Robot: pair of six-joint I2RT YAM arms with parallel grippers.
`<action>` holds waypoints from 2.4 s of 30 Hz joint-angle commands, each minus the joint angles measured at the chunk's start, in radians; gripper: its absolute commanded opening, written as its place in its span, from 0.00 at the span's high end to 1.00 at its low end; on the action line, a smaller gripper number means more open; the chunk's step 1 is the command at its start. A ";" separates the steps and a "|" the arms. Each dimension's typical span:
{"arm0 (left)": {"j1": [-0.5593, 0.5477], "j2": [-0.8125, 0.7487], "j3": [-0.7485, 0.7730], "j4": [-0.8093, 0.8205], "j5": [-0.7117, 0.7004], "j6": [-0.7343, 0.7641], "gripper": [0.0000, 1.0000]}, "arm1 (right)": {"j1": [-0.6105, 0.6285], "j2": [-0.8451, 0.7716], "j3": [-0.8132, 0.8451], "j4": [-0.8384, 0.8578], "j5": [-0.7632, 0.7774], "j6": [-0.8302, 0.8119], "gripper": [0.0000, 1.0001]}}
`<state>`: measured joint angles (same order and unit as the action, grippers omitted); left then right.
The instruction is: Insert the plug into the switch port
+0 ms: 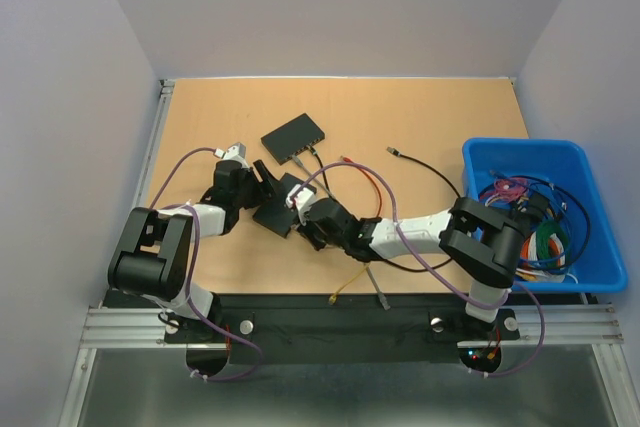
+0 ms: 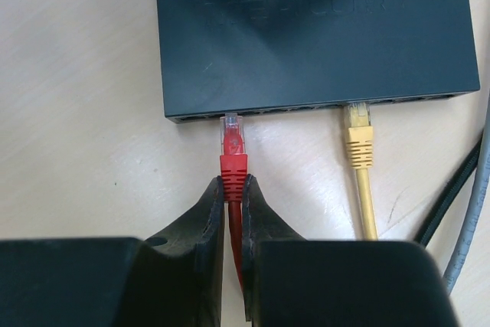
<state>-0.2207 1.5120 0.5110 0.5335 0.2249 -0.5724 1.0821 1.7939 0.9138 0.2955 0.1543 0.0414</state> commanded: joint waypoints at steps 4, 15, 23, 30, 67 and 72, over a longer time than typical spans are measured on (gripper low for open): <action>-0.003 0.014 0.018 -0.017 0.005 0.014 0.25 | 0.013 0.024 0.045 0.045 0.062 0.002 0.99; -0.005 0.013 0.017 -0.020 0.005 0.017 0.25 | 0.013 0.071 0.068 0.037 0.143 -0.006 1.00; -0.005 0.008 0.009 -0.020 0.005 0.013 0.25 | 0.013 0.041 0.080 0.056 0.136 -0.008 0.99; -0.008 0.008 0.009 -0.020 0.005 0.012 0.25 | 0.013 0.025 0.083 0.071 0.142 -0.003 1.00; -0.009 0.014 0.009 -0.020 0.011 0.014 0.25 | 0.055 -0.027 -0.052 0.143 0.211 0.109 1.00; -0.009 0.011 0.009 -0.020 0.011 0.014 0.25 | 0.059 0.022 -0.009 0.146 0.208 0.110 1.00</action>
<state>-0.2214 1.5139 0.5110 0.5354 0.2253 -0.5720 1.1336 1.7863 0.8585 0.3786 0.3412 0.1364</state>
